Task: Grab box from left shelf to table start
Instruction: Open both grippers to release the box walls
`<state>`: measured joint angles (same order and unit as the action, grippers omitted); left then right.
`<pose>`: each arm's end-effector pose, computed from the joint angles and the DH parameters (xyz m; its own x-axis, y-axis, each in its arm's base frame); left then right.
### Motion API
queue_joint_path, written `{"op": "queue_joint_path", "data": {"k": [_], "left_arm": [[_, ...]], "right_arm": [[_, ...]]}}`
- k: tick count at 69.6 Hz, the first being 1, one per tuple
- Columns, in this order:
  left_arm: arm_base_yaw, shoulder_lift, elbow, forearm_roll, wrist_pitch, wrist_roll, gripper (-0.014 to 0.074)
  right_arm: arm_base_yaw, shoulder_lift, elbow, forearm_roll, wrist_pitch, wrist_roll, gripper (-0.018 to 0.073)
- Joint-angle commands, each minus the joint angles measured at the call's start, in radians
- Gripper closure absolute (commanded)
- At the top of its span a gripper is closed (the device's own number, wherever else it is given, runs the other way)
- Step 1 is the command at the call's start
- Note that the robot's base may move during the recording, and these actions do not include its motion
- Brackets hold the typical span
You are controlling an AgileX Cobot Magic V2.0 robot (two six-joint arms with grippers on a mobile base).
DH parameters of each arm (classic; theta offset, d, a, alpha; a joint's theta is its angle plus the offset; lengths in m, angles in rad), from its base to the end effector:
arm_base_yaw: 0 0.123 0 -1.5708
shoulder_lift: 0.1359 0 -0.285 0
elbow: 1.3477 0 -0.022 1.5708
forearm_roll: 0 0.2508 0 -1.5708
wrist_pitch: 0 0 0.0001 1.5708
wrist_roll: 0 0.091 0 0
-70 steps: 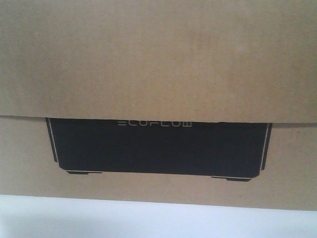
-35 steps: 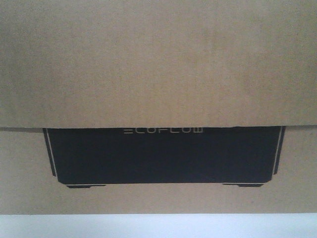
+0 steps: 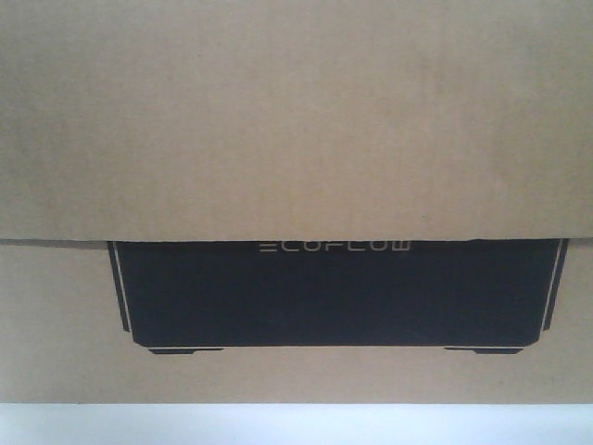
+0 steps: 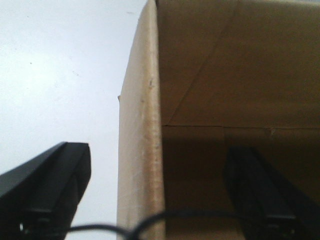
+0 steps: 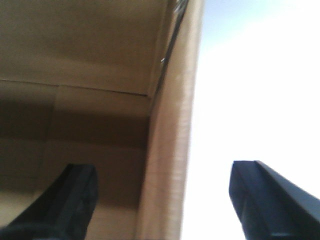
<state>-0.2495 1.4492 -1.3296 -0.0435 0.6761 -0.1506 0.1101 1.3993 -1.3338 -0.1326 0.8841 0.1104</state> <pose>0.3138 -0.0825 0.3626 -0.6685 -0.0190 -0.7435 0.1467 0.9767 -0.1568 0.2984 0.0236 0.3667 -0.7529 -0.0572 -0.6557 -0.0233 0.9979 -0.0603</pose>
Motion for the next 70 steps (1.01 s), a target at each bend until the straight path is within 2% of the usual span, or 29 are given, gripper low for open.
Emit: {"op": "queue_joint_path", "data": {"k": [1,16,23,33,43,48,51,70], "left_arm": [[-0.007,-0.041,-0.063,0.014,-0.022,-0.007,0.0147],[-0.007,-0.087,-0.142,0.02,0.054,-0.007,0.0149],[-0.007,-0.149,-0.144,0.021,0.056,-0.007,0.0189],[-0.007,-0.245,-0.127,0.043,0.08,-0.007,0.0341],[-0.007,-0.34,-0.033,0.142,0.071,-0.007,0.0554],[-0.007,-0.387,0.031,0.173,0.051,-0.007,0.0652],[-0.007,-0.423,0.081,0.183,0.029,-0.007,0.0708],[-0.007,-0.642,0.391,0.188,-0.258,-0.007,0.0692]], "right_arm": [[-0.006,-0.031,-0.065,-0.058,-0.013,0.0,-0.0065],[-0.006,-0.067,-0.119,-0.051,0.019,0.013,-0.0064],[-0.006,-0.119,-0.119,-0.051,0.022,0.027,-0.0035],[-0.006,-0.201,-0.116,-0.051,0.032,0.028,0.0175],[-0.006,-0.291,-0.069,-0.051,0.012,0.028,0.0438],[-0.006,-0.341,-0.018,-0.051,-0.019,0.028,0.0518],[-0.006,-0.379,0.018,-0.051,-0.05,0.028,0.0504],[-0.006,-0.618,0.339,-0.056,-0.277,0.028,0.0502]]}}
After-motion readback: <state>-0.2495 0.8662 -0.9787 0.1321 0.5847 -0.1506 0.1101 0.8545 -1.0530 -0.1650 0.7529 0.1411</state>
